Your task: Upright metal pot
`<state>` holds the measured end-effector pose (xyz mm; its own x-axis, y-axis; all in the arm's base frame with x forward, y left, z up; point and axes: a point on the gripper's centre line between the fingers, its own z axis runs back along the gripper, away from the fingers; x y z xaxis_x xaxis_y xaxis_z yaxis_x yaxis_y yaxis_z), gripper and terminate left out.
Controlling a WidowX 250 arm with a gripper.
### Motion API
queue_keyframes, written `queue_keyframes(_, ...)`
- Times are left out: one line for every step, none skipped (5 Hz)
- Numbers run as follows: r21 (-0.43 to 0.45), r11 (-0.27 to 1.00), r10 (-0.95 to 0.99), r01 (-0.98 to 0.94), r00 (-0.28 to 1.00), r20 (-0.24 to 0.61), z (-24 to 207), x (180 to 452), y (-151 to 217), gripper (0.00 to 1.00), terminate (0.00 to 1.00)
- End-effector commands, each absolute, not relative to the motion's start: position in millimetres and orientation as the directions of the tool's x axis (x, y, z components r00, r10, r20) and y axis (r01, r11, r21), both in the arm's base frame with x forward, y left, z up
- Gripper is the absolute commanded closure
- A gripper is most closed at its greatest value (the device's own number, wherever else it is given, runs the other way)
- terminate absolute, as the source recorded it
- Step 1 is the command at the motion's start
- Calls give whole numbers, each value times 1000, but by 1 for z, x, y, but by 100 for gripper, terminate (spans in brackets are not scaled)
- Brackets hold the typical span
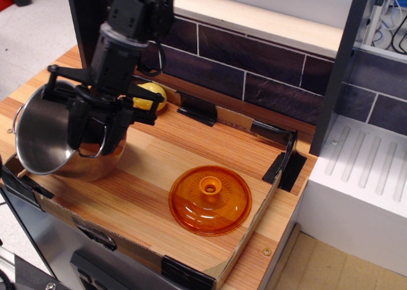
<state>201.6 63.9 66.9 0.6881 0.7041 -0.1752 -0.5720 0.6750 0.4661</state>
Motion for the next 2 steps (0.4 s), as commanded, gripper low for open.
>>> queue_keyframes(448, 671, 713, -591, 681, -170, 80, 220, 60, 0, 0)
queue_keyframes(442, 680, 705, -585, 686, -177, 88, 223, 59, 0, 100)
